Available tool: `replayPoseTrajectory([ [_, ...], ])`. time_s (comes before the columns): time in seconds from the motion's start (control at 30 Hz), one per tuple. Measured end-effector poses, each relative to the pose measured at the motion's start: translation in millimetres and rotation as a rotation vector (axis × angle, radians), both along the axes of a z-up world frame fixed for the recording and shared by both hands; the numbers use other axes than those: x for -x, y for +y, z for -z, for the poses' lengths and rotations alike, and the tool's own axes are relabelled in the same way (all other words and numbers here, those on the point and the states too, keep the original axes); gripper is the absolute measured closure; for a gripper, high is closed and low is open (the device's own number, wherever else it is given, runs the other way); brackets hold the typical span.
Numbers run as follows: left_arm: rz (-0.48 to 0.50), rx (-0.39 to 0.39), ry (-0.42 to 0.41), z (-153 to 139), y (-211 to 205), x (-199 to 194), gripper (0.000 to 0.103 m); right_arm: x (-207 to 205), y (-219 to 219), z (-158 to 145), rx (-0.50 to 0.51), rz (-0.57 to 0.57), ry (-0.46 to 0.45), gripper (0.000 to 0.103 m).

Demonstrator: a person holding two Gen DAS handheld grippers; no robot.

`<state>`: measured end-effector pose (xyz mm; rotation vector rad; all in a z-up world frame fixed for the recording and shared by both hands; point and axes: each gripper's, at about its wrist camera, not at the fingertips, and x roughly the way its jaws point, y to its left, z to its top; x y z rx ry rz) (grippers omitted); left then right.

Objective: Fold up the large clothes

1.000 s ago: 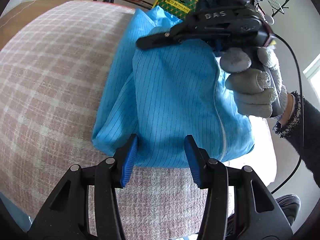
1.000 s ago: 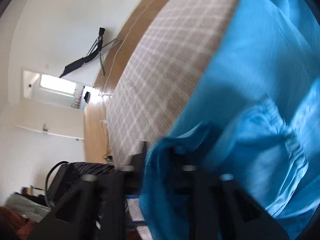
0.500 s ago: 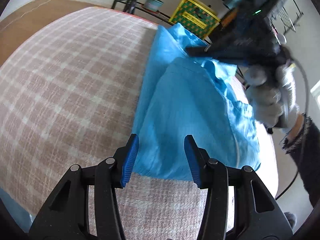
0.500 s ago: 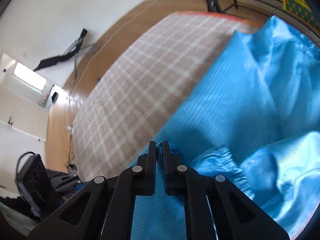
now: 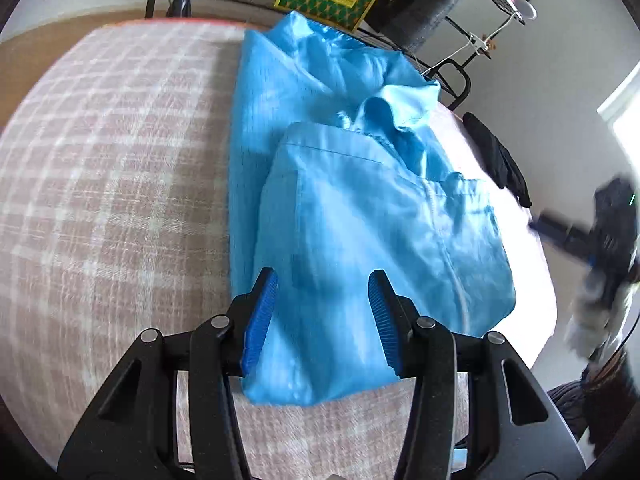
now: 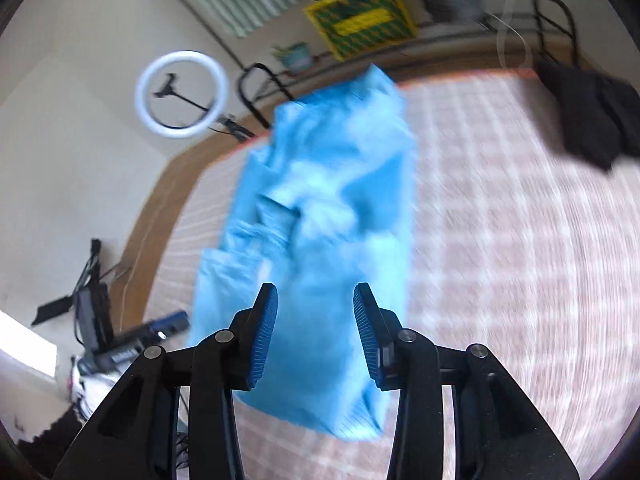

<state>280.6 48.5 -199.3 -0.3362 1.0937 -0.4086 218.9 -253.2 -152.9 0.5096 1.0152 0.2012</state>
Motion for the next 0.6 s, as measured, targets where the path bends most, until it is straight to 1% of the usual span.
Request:
replayPoseTrajectory([
  [0.07,-0.035,0.07,0.038,10.0,11.5,-6.4,0.055,2.5,-1.6,20.6,0.022,0.004,0.057,0.064],
  [0.1,-0.052,0.119,0.058,15.9,18.1,-9.5,0.055,2.2,-1.0,28.1,0.045,-0.008,0.068,0.064],
  [0.13,-0.058,0.138,0.069,19.1,21.7,-11.7,0.055,1.8,-0.7,35.5,0.038,-0.02,0.078,0.064],
  [0.2,-0.068,0.134,0.08,24.0,26.2,-15.7,0.055,2.0,4.4,45.7,-0.004,-0.046,0.094,0.064],
  [0.3,-0.055,0.164,0.09,26.9,27.1,-21.3,0.055,1.1,13.1,53.2,0.018,-0.074,0.096,0.064],
  [0.33,-0.052,0.164,0.09,27.1,25.6,-22.7,0.062,-1.5,14.7,53.9,0.014,-0.087,0.092,0.064],
  [0.37,-0.046,0.161,0.095,28.1,23.6,-24.4,0.074,-2.2,15.7,54.5,0.015,-0.099,0.09,0.064],
  [0.4,-0.035,0.165,0.105,29.8,20.5,-27.4,0.081,-3.0,16.7,54.6,0.019,-0.104,0.088,0.065],
  [0.43,-0.033,0.166,0.106,30.5,18.8,-28.4,0.095,-4.3,18.3,54.5,0.011,-0.107,0.083,0.069],
  [0.47,-0.034,0.163,0.104,30.2,16.5,-29.5,0.099,-4.5,18.8,54.2,0.003,-0.111,0.081,0.074],
  [0.5,-0.038,0.157,0.098,28.4,15.0,-29.1,0.099,-5.2,20.2,54.2,0.003,-0.113,0.078,0.086],
  [0.53,-0.045,0.15,0.089,24.1,15.5,-26.1,0.1,-7.5,23.6,53.9,0.005,-0.117,0.076,0.093],
  [0.6,-0.078,0.154,0.066,14.7,16.9,-24.0,0.1,-8.0,26.8,52.4,0.012,-0.115,0.057,0.097],
])
